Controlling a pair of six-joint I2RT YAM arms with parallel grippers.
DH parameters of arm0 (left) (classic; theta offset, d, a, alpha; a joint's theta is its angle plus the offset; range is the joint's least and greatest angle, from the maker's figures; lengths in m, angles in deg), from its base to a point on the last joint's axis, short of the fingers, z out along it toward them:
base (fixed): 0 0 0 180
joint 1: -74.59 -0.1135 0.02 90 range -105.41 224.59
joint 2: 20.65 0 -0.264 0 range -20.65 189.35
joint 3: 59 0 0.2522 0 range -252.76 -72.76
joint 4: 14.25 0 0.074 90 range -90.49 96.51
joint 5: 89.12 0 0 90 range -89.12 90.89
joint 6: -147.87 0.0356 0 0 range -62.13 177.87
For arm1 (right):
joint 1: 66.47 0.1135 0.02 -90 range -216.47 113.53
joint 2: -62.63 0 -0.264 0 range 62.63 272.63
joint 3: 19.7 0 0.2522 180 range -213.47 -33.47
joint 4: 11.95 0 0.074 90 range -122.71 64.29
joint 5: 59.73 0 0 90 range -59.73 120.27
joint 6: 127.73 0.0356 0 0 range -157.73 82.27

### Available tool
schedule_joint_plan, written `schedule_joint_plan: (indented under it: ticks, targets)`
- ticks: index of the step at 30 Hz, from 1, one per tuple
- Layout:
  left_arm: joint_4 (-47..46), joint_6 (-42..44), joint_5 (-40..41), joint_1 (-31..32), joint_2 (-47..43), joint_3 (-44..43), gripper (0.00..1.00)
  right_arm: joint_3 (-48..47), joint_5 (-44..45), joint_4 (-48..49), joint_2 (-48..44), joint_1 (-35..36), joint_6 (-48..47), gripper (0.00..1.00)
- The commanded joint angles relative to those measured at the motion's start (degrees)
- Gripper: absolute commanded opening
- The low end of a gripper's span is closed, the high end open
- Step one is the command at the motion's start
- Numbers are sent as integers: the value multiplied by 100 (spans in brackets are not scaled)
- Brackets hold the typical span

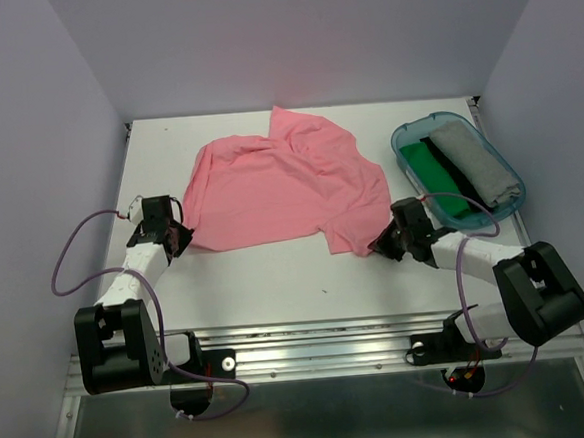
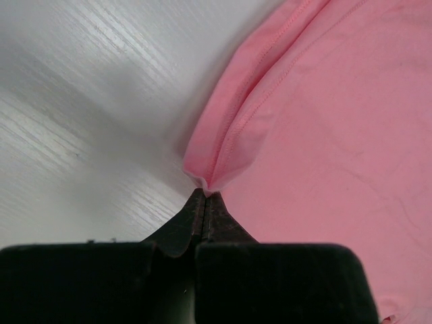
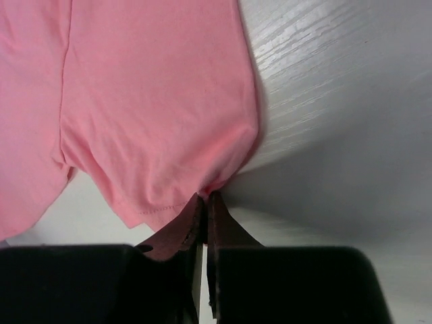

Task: Roll the t-shirts
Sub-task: Flatten out the T-shirt at the center of the board.

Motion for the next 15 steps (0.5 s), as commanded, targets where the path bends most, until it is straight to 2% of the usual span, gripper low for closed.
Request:
schedule_joint_plan:
  ticks: [1,6,8,10,11,12,13,15]
  targets:
    - [-11,91,51,24,-106,-285,0,-489,501,74,-87,13,-209,1]
    - [173,126,-107,24,-203,-758,0,-1271,792,39,-193,-162,-745,1]
    - [253,153,-248,32,-220,-1048,0,-1921,810,39,-193,-338,-939,1]
    - [376,179,-362,15,-177,-1628,0,-2431,845,39,-158,-566,-1255,1]
    - [420,240,-406,6,-142,-1891,0,-2999,871,30,-115,-619,-1396,1]
    - [586,267,-467,-3,-72,-2476,0,-3605,950,13,-114,-690,-1667,1]
    - [674,310,-485,-11,-36,-2796,0,-3611,985,4,-114,-690,-1783,1]
    - [867,451,-573,-29,52,-3780,0,-4444,1160,-14,-201,-690,-2133,1]
